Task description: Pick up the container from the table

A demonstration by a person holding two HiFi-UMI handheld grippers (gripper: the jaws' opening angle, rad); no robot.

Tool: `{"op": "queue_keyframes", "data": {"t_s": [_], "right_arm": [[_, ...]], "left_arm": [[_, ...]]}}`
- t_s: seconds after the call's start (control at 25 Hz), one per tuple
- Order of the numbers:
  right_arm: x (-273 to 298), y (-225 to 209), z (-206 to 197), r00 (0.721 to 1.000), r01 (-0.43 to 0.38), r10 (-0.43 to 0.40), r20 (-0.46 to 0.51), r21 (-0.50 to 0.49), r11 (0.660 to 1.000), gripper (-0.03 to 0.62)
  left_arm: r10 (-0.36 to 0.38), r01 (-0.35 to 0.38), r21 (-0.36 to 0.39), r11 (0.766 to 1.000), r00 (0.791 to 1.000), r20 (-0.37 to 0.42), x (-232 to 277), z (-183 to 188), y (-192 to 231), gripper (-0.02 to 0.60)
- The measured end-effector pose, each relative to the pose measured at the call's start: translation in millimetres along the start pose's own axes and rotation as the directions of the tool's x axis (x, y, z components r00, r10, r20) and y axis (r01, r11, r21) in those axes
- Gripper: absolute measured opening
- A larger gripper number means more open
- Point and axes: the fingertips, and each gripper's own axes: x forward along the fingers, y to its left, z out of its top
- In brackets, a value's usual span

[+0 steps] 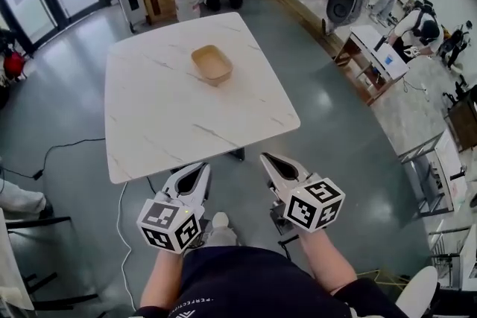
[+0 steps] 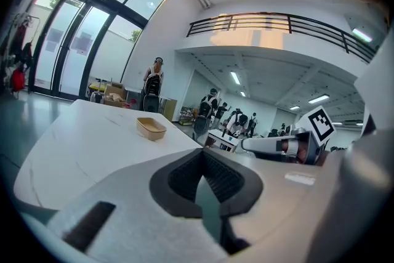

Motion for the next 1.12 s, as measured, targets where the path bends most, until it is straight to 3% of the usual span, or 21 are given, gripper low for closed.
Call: {"op": "queue_keyframes", "data": {"t_s": [0.36, 0.72, 1.12], "right_arm": [[75, 3, 12, 0.999, -0.006, 0.006, -0.039, -0.015, 1.000, -0.002], [116, 0, 30, 0.997, 0.037, -0.041, -0.063, -0.065, 0.997, -0.002], [162, -41, 45, 0.996, 0.045, -0.049, -0.075, -0.057, 0.997, -0.002]], "left_arm": [[-0.006, 0.006, -0.006, 1.000, 1.000, -0.023, 21, 19, 58, -0.006], [-0.053, 0.053, -0.007, 0.999, 0.998, -0.040, 45, 31, 84, -0.006], [-0.002, 0.001, -0.011, 1.000, 0.999, -0.043, 82, 43, 122, -0.006]]}}
